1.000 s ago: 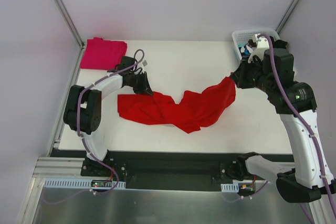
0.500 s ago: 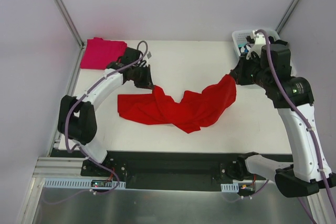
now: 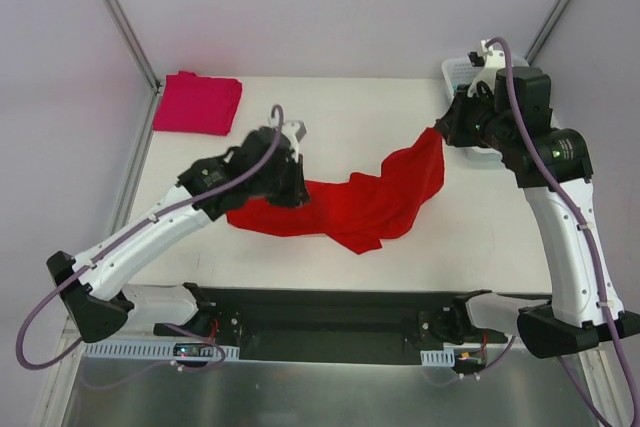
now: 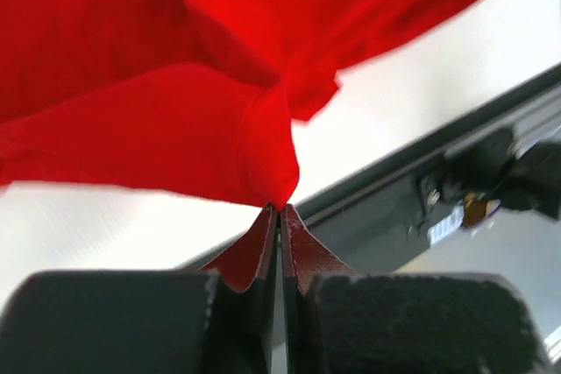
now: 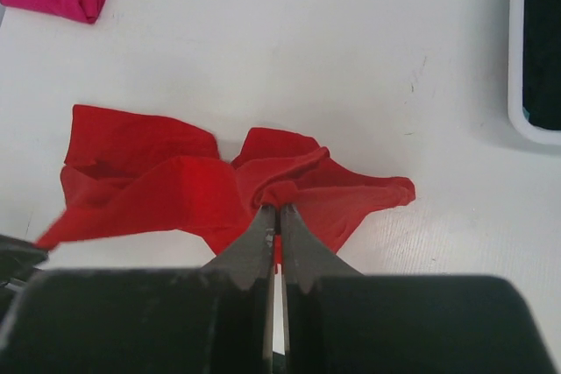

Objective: Fold and stack the t-shirts

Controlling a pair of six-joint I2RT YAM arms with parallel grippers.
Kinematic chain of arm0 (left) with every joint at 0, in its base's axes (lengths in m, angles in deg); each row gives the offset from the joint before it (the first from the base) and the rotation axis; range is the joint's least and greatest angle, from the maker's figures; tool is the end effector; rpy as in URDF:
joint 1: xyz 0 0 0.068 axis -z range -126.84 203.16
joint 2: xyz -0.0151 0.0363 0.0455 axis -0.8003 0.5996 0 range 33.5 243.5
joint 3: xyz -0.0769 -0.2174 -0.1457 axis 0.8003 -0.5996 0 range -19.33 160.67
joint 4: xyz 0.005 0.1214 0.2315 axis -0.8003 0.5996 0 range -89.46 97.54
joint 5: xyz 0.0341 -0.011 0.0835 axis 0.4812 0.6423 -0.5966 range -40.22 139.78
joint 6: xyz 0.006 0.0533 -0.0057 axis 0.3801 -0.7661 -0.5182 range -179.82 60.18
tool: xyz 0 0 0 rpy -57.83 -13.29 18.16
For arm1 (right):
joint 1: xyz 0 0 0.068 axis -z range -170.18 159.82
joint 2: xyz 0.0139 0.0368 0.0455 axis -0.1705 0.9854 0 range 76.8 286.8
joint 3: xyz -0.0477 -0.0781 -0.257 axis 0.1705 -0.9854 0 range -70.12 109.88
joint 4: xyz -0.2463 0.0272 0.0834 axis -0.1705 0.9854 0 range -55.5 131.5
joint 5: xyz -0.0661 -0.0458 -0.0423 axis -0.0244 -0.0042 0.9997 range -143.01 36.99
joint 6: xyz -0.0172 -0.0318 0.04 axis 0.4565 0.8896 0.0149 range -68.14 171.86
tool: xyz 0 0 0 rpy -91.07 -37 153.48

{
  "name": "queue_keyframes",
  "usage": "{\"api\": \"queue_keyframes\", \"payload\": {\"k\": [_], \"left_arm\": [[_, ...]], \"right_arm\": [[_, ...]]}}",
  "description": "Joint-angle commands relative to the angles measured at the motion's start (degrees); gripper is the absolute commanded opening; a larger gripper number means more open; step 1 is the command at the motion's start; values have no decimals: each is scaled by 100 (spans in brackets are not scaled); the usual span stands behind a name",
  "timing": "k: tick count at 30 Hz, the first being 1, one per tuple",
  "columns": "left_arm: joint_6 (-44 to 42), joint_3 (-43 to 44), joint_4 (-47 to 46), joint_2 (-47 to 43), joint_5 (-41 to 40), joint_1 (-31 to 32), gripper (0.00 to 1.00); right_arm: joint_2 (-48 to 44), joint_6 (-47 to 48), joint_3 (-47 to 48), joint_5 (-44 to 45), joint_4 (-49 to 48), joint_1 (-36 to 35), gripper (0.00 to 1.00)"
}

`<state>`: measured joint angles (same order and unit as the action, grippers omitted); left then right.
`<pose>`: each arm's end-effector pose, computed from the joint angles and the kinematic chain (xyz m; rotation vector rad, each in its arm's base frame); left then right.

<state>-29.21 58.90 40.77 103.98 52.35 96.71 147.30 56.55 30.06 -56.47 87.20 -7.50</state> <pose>0.1864 -0.1795 0.3960 0.2806 2.2291 -0.7836 0.2053 0.0662 0.4930 -0.4161 1.9331 0.2032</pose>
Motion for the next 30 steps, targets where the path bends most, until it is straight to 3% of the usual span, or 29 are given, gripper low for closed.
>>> {"api": "queue_keyframes", "payload": {"k": [1,5,8,13,17,21,24,30], "left_arm": [[1332,-897,521,45,-1038,987,0],[1860,-1170,864,-16,-1434,1620,0],[1922,-1197,943,-8,-1662,1657,0],[1607,-925,1075,396,-2137,1657,0],[1097,-792,1049,870,-2768,1657,7],[929,-862,909,1240,-2771,1657,45],[938,-1108,662,1486,-2613,1657,62],[736,-1092,609,1320,-2577,1735,63]], "right_arm": [[-177,-82,-253,-154,-156,27,2],[-212,14,-359,-67,-103,27,2],[-221,23,-464,-136,-129,27,2],[-221,-3,-587,-216,-182,27,3],[-221,-3,-631,-286,-182,27,3],[-247,-38,-693,-427,-191,27,4],[-317,-56,-842,-462,-296,18,4],[-379,-12,-948,-480,-279,27,5]]}}
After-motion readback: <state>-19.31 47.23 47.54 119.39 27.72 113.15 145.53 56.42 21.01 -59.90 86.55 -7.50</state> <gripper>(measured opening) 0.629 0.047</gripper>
